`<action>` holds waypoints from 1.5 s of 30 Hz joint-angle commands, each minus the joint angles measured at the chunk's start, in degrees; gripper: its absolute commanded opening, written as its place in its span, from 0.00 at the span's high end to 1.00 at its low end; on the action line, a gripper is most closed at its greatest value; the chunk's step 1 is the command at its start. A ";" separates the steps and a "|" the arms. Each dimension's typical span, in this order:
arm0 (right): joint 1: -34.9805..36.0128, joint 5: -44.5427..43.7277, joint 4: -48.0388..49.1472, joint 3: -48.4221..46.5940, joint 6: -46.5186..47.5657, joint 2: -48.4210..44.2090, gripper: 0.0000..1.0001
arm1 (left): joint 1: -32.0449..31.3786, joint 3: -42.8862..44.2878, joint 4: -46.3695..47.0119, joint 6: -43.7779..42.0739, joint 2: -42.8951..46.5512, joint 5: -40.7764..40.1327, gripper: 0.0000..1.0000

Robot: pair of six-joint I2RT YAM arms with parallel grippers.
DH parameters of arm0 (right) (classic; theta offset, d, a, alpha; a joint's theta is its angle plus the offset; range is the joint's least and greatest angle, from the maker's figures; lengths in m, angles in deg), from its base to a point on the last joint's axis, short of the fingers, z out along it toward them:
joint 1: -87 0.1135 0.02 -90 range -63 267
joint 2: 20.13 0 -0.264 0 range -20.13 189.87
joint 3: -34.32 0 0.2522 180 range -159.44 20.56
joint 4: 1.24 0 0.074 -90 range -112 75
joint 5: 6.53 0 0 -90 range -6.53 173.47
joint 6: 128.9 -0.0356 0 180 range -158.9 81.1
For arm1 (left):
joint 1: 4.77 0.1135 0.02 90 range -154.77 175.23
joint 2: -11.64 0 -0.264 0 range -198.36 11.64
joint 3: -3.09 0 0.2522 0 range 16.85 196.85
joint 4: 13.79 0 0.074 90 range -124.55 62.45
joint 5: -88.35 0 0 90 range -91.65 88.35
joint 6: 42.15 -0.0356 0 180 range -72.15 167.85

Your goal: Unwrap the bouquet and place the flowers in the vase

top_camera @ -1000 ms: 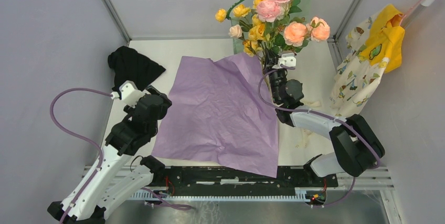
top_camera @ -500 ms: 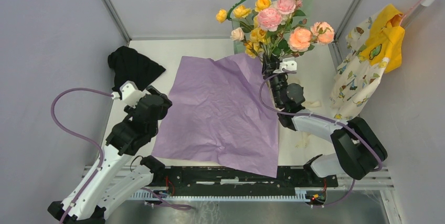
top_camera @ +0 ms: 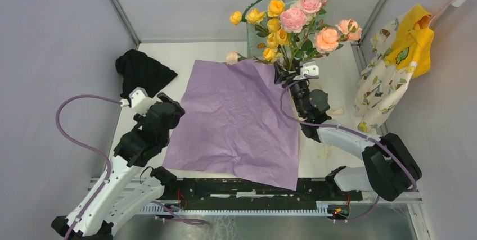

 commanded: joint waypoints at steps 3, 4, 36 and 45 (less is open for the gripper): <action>0.18 4.03 0.19 -0.47 -3.57 -4.70 0.30 | -0.07 -0.15 2.18 -1.16 0.46 -0.45 0.18; 0.18 4.39 0.10 -0.41 -3.86 -5.43 0.29 | -0.08 -0.23 2.18 -1.15 0.50 -0.48 0.18; 0.18 13.87 -10.56 -3.76 -11.38 -21.92 0.03 | -0.07 -0.16 2.26 -1.16 0.52 0.10 0.18; 0.18 15.07 -13.26 -1.95 -13.78 -33.58 0.02 | -0.07 -0.18 2.53 -1.32 0.55 0.35 0.18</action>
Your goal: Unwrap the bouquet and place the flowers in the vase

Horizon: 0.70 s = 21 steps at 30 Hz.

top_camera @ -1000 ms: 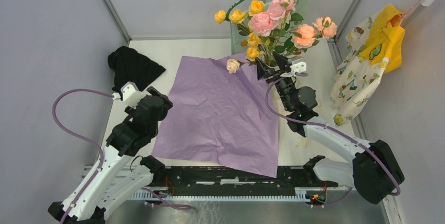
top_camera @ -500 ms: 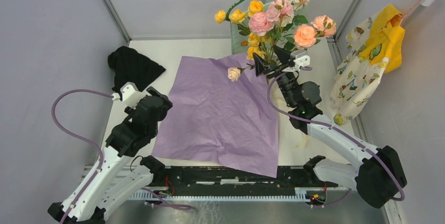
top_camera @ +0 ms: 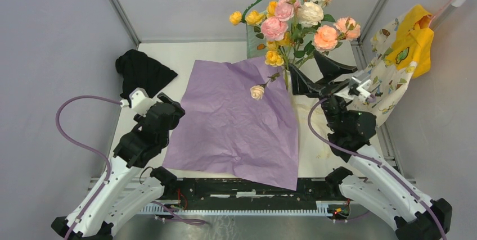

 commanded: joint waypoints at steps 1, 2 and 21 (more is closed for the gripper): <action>0.14 1.28 -0.24 0.59 -2.38 -4.30 0.02 | -0.07 0.32 2.42 -1.36 0.12 -0.59 0.18; 0.19 1.32 -0.68 0.57 -2.75 -5.18 0.02 | -0.07 0.40 2.46 -1.40 0.11 -0.51 0.18; 1.73 12.97 -29.73 -12.60 -5.43 -1.28 0.02 | -0.12 3.94 2.33 -3.57 0.34 -0.78 0.18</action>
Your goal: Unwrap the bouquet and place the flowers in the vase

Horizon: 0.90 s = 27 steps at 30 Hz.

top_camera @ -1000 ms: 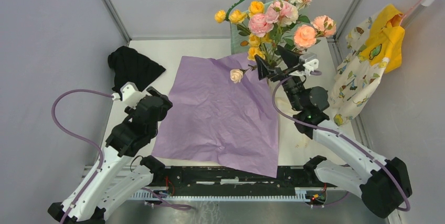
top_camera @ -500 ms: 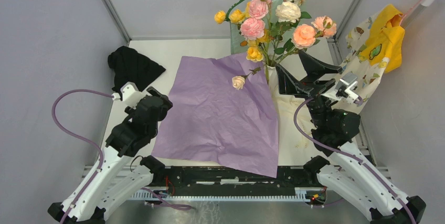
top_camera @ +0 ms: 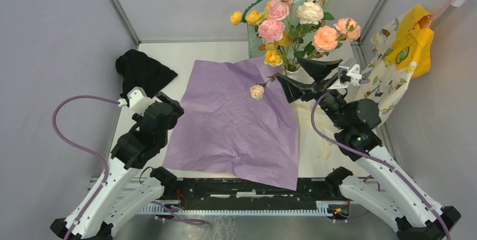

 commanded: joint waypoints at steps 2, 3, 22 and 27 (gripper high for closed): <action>2.50 6.01 -6.84 -2.88 0.16 2.57 0.02 | -0.07 3.63 2.33 -3.13 -0.18 -0.64 0.18; 3.64 6.17 -6.51 -2.38 0.23 2.61 0.02 | -0.08 3.79 2.33 -3.23 -0.13 -0.62 0.18; 9.23 -0.01 -7.76 0.49 3.18 -4.89 0.02 | -0.13 3.24 0.45 -3.35 3.25 -1.00 0.18; 9.27 -4.22 -9.26 1.14 4.25 -6.27 0.02 | -0.08 2.94 -0.02 -3.00 3.96 -1.07 0.18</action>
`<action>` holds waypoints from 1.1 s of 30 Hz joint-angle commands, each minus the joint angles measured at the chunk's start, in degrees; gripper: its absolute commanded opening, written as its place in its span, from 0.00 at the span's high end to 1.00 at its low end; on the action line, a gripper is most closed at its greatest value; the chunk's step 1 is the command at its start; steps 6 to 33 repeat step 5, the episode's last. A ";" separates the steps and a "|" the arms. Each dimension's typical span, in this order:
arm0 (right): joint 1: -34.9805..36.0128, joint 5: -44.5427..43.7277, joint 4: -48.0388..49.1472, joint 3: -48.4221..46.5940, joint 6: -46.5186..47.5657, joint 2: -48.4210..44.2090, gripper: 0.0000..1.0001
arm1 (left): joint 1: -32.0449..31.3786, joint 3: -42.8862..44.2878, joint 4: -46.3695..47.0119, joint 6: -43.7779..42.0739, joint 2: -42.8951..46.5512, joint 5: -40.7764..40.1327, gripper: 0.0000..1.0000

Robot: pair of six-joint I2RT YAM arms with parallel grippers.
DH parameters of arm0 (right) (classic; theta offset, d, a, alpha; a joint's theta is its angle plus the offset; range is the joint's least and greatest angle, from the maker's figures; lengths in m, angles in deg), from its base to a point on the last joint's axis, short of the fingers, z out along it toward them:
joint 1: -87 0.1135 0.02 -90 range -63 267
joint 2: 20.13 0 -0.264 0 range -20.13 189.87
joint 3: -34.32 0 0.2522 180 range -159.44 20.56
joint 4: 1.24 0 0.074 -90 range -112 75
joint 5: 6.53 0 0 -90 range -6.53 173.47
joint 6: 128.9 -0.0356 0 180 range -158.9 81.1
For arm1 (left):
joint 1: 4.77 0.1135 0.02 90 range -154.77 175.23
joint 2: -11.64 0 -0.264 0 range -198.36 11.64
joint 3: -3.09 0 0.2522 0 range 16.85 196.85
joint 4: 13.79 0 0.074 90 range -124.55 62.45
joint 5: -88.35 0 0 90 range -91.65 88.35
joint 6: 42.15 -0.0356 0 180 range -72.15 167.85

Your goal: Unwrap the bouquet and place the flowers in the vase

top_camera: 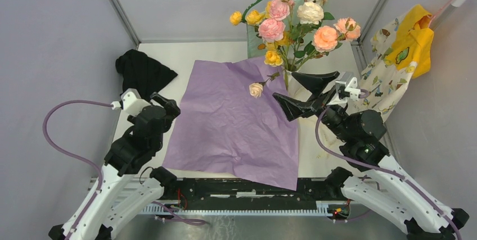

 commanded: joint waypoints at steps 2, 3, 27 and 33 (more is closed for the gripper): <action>0.23 -6.85 -0.58 0.54 1.87 -1.86 0.02 | -0.09 1.14 0.04 -1.58 1.12 -1.27 0.18; 0.28 -7.00 -0.43 0.86 1.95 -2.38 0.02 | -0.07 1.14 -0.05 -1.57 1.21 -1.38 0.18; 0.23 -7.00 -0.15 1.15 2.17 -3.30 0.02 | -0.06 1.18 -0.24 -1.49 1.24 -1.53 0.18; 0.23 -7.00 -0.15 1.15 2.17 -3.30 0.02 | -0.06 1.18 -0.24 -1.49 1.24 -1.53 0.18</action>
